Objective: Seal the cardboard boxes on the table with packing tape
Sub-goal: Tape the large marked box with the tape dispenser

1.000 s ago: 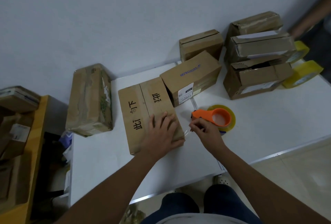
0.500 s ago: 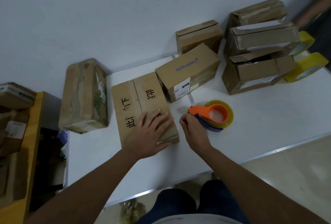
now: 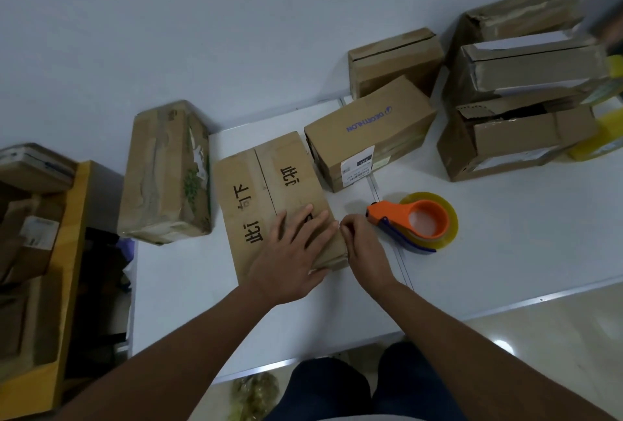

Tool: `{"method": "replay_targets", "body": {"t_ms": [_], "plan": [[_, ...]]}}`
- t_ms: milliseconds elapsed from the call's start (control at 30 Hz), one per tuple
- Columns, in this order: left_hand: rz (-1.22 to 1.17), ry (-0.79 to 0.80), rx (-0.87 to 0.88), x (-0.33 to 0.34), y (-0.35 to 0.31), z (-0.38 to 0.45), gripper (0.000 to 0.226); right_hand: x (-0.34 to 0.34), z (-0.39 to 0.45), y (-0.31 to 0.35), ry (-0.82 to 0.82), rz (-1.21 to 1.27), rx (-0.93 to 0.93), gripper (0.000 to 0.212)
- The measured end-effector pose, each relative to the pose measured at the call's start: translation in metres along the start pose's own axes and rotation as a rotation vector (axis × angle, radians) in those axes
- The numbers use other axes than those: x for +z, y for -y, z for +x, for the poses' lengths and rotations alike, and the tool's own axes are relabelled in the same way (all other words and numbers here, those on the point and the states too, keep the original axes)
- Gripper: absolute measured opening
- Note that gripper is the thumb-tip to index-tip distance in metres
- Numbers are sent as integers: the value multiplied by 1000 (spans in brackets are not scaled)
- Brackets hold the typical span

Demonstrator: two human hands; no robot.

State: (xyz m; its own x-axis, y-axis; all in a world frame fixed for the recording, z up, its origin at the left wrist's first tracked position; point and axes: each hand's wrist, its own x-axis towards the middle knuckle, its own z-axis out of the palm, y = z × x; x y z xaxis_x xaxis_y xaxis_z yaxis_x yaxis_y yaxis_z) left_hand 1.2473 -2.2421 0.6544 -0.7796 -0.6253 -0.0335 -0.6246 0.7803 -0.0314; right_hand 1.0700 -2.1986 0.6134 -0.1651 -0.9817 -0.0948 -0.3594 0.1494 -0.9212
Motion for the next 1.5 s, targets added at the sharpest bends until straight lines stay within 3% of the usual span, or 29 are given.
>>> {"method": "replay_targets", "body": {"t_ms": [133,267,400,600,667,833,1033,1167,1233,1333,1433,1500], "plan": [[-4,5,-6,-1,0,0,76,0,3,-4,58,-1,68,42],[-20,-15,-10,-2,0,-1,75,4,13,-18,94,-43,214,24],[-25,-3,-20,-3,-1,0,74,-2,-7,5,20,395,446,40],[-14,14,-27,-5,-3,0,74,18,-22,27,110,454,272,45],[-14,4,-25,-5,-3,0,73,7,-21,26,191,399,220,47],[-2,0,-16,-3,-1,-1,76,-29,-14,10,405,0,-5,87],[33,29,-17,-2,-2,0,75,-43,16,20,511,-380,-91,98],[-43,99,-14,-8,-1,1,80,-52,20,28,584,-496,-128,109],[-229,80,-20,-22,5,4,77,-57,17,35,601,-554,-124,118],[-726,-83,-228,-58,23,-3,50,-55,5,57,523,-602,-220,111],[-1015,-375,-708,-74,40,-45,26,-27,-6,78,449,-695,-347,86],[-1163,-484,-1037,-62,46,-83,18,0,-11,86,451,-815,-475,76]]}}
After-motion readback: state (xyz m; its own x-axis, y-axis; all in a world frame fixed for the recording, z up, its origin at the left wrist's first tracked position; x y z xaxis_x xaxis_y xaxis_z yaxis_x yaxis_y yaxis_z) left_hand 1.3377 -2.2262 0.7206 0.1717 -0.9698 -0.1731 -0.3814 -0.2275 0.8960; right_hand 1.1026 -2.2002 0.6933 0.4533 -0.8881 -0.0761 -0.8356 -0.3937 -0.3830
